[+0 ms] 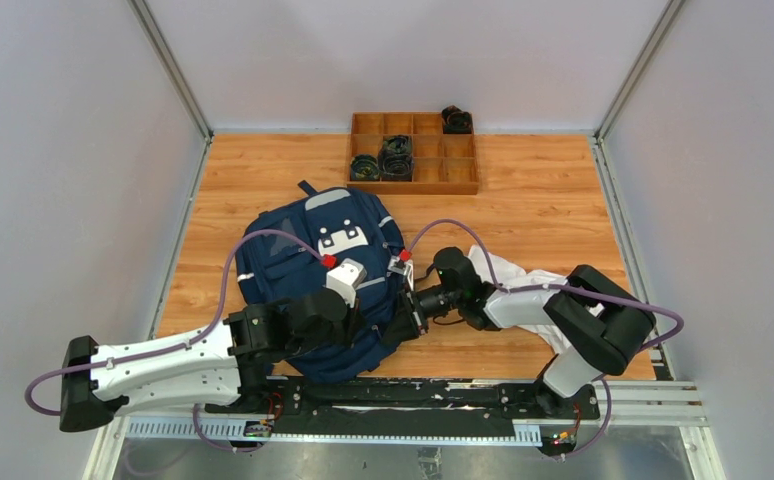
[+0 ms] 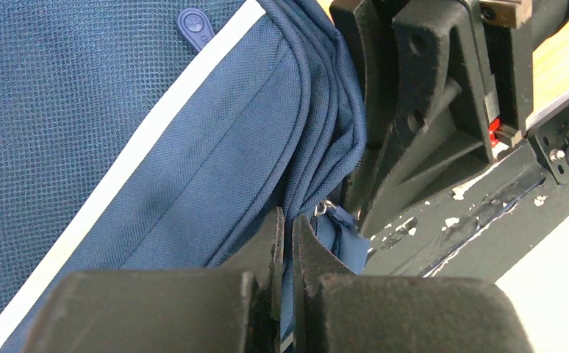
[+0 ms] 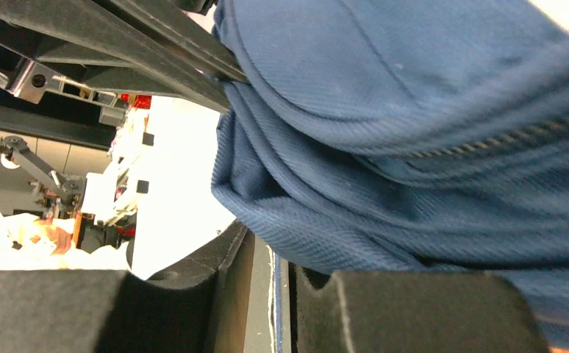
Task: Pack the student bag
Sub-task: Zip the student bag at the center of the board.
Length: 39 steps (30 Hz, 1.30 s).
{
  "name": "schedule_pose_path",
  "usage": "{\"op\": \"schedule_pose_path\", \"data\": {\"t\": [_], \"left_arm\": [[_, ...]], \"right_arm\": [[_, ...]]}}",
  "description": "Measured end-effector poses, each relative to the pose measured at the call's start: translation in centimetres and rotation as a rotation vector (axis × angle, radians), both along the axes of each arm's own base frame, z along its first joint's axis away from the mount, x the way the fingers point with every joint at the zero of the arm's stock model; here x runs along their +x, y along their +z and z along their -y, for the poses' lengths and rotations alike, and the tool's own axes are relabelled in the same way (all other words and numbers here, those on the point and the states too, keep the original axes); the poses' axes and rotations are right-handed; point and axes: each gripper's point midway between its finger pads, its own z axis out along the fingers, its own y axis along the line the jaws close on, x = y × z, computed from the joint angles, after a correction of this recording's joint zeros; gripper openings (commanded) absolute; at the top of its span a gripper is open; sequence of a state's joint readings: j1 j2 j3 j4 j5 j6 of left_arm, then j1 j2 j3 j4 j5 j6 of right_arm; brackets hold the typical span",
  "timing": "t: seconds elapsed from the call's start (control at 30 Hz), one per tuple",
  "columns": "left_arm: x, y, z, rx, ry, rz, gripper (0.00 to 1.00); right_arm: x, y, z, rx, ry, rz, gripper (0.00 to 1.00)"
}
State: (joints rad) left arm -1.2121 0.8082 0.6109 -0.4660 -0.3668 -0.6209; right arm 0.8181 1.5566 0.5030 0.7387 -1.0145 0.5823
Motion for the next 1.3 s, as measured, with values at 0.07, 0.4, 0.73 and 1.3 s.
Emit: {"op": "schedule_pose_path", "data": {"t": [0.07,0.4,0.73,1.3], "left_arm": [[0.0,-0.2,0.0,0.006,-0.001,-0.003,0.00],[0.0,-0.1,0.0,0.005,-0.001,-0.003,0.00],[0.0,-0.2,0.0,0.006,-0.001,-0.003,0.00],[0.0,0.7,-0.4,-0.035,0.012,0.008,0.00]], "right_arm": [[-0.5,0.2,-0.2,0.002,0.023,0.002,0.31],[-0.1,0.0,-0.7,-0.017,-0.004,0.005,0.32],[1.2,-0.9,-1.2,-0.063,-0.099,0.016,0.26],[1.8,-0.1,-0.8,-0.088,-0.143,0.069,0.00]]}}
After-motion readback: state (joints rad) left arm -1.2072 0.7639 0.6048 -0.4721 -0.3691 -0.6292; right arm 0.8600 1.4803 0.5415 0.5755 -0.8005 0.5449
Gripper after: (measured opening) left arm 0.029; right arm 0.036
